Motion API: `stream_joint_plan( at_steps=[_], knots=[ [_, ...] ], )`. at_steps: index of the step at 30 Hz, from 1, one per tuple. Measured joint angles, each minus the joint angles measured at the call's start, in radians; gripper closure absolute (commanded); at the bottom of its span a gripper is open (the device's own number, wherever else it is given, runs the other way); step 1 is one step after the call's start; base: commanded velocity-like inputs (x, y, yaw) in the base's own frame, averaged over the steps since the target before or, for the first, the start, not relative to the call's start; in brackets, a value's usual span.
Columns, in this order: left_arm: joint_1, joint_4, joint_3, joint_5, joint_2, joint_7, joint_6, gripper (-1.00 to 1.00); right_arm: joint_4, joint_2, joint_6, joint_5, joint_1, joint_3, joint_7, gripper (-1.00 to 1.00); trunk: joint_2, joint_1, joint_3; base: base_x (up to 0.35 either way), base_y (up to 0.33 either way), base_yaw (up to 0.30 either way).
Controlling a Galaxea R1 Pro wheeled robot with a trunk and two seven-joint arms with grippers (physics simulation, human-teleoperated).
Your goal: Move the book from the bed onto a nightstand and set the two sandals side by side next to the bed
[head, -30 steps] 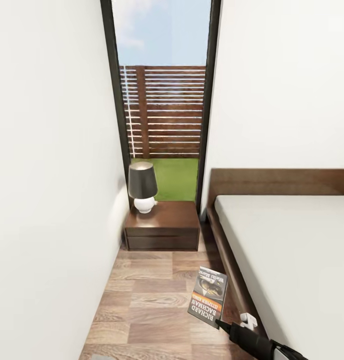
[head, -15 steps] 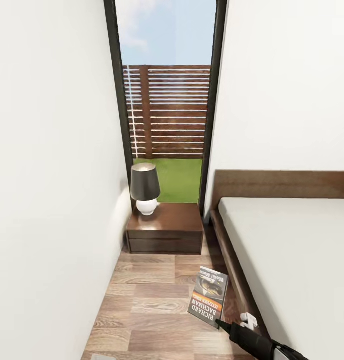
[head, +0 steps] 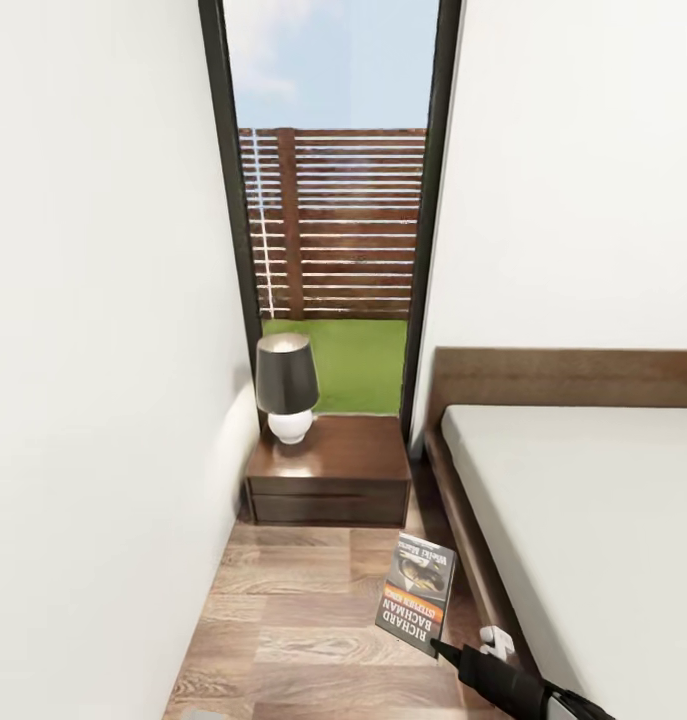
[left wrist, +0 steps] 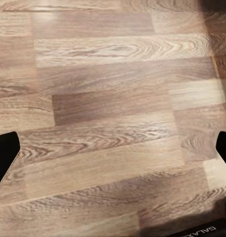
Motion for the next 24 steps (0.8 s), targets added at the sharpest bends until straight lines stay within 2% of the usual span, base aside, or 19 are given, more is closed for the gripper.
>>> stream_joint_plan(
  at_steps=[4,17,24],
  knots=[
    [0.000,0.000,0.000,0.000,0.000,0.000,0.000,-1.00,0.000,0.000,0.000,-0.001,0.000,-0.002,0.000,1.00,0.000,0.000,0.000,0.180,0.000,0.000],
    [0.000,0.000,0.000,0.000,0.000,-0.001,0.000,-1.00,0.000,0.000,0.000,-0.001,0.000,-0.001,0.001,1.00,0.000,0.000,0.000,0.019,0.000,0.000],
    [0.000,0.000,0.000,0.000,0.000,0.000,0.000,-1.00,0.000,0.000,0.000,-0.001,0.000,-0.001,0.000,1.00,0.000,0.000,0.000,0.281,0.000,0.000]
  ],
)
